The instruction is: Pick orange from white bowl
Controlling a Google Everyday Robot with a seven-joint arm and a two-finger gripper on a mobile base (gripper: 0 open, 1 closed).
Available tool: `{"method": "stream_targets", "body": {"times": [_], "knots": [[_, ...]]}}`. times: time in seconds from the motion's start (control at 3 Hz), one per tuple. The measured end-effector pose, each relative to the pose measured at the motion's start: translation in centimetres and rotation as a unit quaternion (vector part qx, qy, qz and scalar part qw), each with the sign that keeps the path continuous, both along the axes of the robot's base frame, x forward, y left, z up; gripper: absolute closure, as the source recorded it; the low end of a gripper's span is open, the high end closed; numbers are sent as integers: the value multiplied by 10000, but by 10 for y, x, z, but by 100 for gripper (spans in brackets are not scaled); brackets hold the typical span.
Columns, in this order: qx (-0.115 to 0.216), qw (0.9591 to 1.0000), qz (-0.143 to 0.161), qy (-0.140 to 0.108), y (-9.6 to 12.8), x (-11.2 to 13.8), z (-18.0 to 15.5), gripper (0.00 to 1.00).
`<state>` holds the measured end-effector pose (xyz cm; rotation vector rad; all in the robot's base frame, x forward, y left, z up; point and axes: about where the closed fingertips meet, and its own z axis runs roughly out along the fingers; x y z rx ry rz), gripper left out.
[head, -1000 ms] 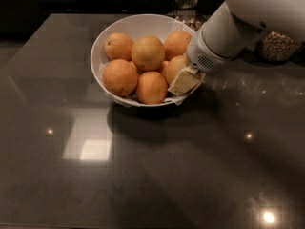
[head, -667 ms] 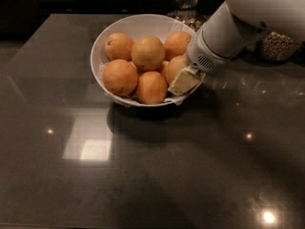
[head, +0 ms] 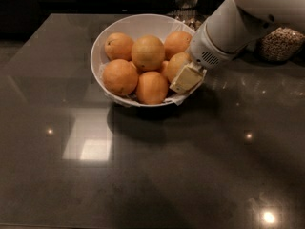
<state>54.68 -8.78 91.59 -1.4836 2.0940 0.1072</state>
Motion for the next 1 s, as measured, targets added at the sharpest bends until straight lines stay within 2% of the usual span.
{"method": "stream_targets", "body": {"times": [0.33, 0.67, 1.0], "knots": [[12, 9995, -24, -329, -12, -4, 33, 100], [252, 9976, -3, -649, -25, -13, 64, 100], [252, 9976, -3, -649, -25, -13, 64, 100]]}}
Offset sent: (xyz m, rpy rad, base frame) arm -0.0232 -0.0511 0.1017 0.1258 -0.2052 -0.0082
